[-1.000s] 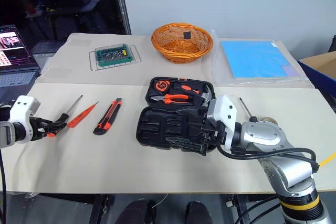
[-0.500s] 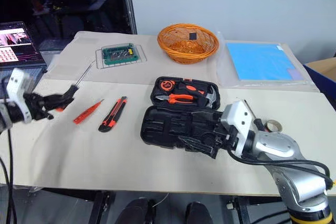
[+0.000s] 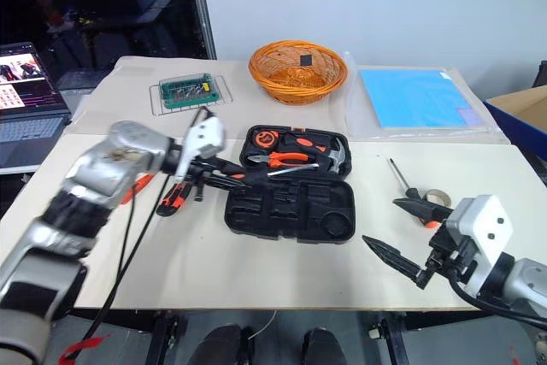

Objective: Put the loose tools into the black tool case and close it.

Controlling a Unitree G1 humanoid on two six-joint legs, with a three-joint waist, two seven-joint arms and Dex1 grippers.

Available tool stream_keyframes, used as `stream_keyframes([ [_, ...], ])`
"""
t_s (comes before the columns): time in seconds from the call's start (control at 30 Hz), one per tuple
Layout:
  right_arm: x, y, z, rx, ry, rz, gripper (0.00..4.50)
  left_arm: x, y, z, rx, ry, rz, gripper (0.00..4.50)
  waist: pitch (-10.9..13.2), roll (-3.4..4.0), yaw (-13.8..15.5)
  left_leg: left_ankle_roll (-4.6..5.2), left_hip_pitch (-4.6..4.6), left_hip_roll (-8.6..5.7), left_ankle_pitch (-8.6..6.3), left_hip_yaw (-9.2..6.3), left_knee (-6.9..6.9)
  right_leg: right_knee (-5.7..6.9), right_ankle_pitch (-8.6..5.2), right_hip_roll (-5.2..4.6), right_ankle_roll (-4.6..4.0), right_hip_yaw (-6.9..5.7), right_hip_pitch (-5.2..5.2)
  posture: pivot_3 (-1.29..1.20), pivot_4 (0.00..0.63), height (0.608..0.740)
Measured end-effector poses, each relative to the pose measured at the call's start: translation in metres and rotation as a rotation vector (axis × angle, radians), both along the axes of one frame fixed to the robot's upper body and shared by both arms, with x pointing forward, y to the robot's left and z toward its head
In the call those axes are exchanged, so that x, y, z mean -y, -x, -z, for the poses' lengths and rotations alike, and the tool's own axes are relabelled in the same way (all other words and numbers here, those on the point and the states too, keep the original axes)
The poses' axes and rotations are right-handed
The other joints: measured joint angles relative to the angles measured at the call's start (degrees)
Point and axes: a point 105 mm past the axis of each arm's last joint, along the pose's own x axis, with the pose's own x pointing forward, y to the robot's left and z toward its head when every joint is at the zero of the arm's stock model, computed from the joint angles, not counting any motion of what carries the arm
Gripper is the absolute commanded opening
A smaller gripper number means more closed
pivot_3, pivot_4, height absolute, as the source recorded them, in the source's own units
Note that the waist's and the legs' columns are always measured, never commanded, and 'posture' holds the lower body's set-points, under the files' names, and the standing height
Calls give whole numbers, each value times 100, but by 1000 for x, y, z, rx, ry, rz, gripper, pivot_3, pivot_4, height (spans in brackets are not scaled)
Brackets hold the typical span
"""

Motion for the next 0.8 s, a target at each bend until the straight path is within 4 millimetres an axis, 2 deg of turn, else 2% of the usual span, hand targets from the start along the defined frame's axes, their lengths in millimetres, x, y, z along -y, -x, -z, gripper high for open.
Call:
stream_keyframes([
  [0.13,-1,2,-1,7,10,9,4500,2,-15,20,27,-109,33,858,1,-1,-48,14,-3,4,-9,16,-1,0,0,4,1,31,-13,0,150,740],
  [0.3,-7,3,-6,28,10,7,4500,13,-34,31,89,-193,50,858,1,-2,2,21,-13,2,-13,16,3,-10,0,1,11,31,-13,0,150,740],
  [0.5,-12,4,-8,29,12,2,4500,25,-42,31,128,-237,67,858,2,-4,6,30,-27,1,-19,16,16,-15,7,-3,23,30,-15,0,150,740],
  [0.67,-11,3,-8,33,15,17,4500,26,-45,33,136,-250,62,858,2,-4,-4,30,-26,2,-18,15,22,-10,9,-3,26,31,-14,0,150,740],
  [0.73,-11,3,-9,37,17,18,4500,26,-45,33,142,-247,62,1864,2,-4,-8,30,-26,2,-18,15,28,-9,12,-3,28,33,-14,0,150,740],
  [0.8,-11,2,-10,39,21,16,4500,24,-46,31,130,-235,45,2414,2,-4,-11,31,-33,3,-19,14,41,-5,14,-3,31,32,-15,0,150,740],
])
